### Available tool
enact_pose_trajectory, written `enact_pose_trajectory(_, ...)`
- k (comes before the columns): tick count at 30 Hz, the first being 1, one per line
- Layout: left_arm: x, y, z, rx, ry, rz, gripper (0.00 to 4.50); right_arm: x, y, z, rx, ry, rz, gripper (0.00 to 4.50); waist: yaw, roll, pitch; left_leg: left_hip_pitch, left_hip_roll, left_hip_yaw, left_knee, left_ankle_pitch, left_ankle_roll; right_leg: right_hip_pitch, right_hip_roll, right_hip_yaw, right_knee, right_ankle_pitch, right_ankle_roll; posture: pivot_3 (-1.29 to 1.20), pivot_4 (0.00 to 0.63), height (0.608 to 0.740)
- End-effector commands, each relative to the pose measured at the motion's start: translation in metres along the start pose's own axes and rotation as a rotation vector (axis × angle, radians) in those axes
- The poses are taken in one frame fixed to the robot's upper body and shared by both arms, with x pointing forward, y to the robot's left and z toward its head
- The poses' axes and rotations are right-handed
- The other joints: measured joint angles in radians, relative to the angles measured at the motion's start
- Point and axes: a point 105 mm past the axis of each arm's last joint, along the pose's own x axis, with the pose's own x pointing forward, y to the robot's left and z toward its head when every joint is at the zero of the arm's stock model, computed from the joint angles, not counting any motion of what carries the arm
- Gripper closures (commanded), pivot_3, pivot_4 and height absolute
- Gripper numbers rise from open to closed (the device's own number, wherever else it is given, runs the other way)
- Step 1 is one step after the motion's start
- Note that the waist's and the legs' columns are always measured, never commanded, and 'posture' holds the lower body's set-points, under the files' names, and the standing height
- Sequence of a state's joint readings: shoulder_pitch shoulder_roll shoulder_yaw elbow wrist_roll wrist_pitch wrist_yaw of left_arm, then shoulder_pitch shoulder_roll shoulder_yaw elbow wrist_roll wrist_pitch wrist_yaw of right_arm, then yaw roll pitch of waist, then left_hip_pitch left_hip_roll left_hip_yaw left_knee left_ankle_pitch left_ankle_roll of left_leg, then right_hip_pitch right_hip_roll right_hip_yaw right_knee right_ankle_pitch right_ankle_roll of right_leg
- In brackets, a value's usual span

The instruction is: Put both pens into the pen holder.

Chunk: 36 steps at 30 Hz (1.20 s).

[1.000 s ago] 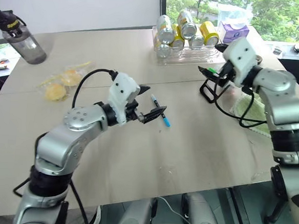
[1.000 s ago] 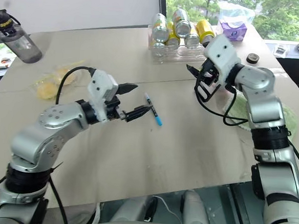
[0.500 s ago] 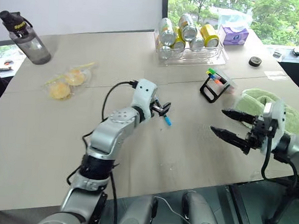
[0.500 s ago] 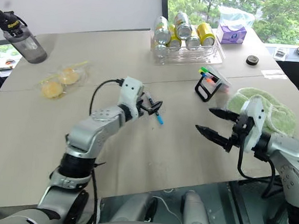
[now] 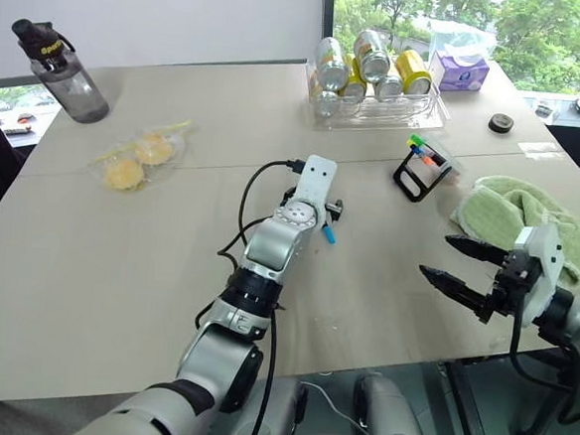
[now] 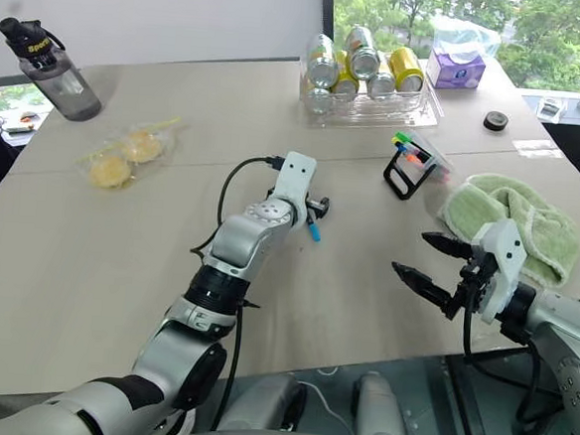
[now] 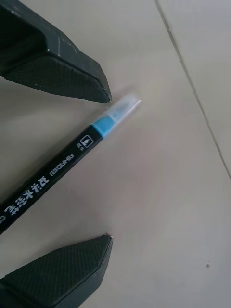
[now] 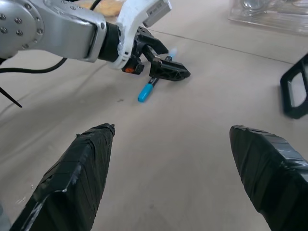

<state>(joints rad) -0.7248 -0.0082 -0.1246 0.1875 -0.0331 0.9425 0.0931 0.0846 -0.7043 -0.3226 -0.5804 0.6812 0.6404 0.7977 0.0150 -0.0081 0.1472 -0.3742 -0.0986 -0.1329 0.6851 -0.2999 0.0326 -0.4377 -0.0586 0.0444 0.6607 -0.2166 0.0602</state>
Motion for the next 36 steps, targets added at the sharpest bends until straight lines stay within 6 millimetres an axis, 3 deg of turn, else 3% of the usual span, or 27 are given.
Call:
enact_pose_trajectory(1,0.001,0.014,-0.031,-0.020,0.166,0.087,0.00,-0.004,0.001,0.014,-0.071,-0.028,-0.010,0.41,-0.002,0.000,0.000,0.002,0.000,0.000,0.000,0.000,0.000,0.002,0.000,0.000,0.000,0.000,0.000,0.00,0.150,0.739)
enact_pose_trajectory(3,-0.002,0.015,-0.034,-0.015,0.188,0.103,0.00,-0.004,0.001,0.013,-0.073,-0.026,-0.011,0.41,-0.004,0.000,0.000,0.008,0.001,0.000,-0.002,0.000,0.000,0.008,0.001,0.000,-0.002,0.000,0.000,0.00,0.150,0.739)
enact_pose_trajectory(8,-0.009,0.016,-0.046,-0.058,0.251,0.132,2.14,-0.002,0.001,0.013,-0.081,-0.024,-0.009,0.32,-0.016,0.000,0.000,0.011,0.001,0.001,-0.003,0.000,0.000,0.009,0.002,0.002,-0.002,0.000,0.001,0.00,0.150,0.739)
enact_pose_trajectory(12,-0.012,0.019,-0.048,-0.097,0.281,0.167,4.17,-0.001,-0.001,0.014,-0.089,-0.026,-0.008,0.32,-0.030,0.000,-0.001,0.012,0.002,0.003,-0.004,-0.001,0.000,0.009,0.003,0.003,-0.002,0.000,0.000,0.00,0.150,0.739)
enact_pose_trajectory(13,-0.013,0.020,-0.048,-0.104,0.290,0.173,4.39,-0.001,-0.001,0.014,-0.091,-0.027,-0.007,0.32,-0.030,-0.001,-0.001,0.013,0.003,0.004,-0.004,-0.001,-0.001,0.009,0.003,0.004,-0.002,0.000,0.001,0.00,0.150,0.739)
enact_pose_trajectory(21,-0.015,0.026,-0.048,-0.104,0.278,0.194,4.39,0.003,-0.004,0.017,-0.104,-0.029,0.006,0.32,-0.031,-0.001,-0.001,0.015,0.004,0.005,-0.004,-0.001,-0.001,0.011,0.004,0.005,-0.002,0.000,0.001,0.00,0.150,0.739)
enact_pose_trajectory(27,-0.016,0.025,-0.019,-0.078,0.032,0.092,4.39,0.007,-0.003,0.021,-0.093,-0.050,0.024,0.32,-0.032,-0.001,-0.002,0.015,0.005,0.006,-0.004,-0.001,-0.002,0.011,0.005,0.006,-0.002,0.000,0.000,0.00,0.150,0.739)
enact_pose_trajectory(36,-0.058,-0.014,0.024,-0.138,-0.403,-0.500,4.39,0.034,-0.016,0.044,0.056,-0.170,-0.043,0.32,-0.015,-0.002,0.000,0.011,0.004,0.003,-0.004,-0.001,-0.002,0.008,0.003,0.003,-0.003,0.000,0.000,0.00,0.150,0.739)
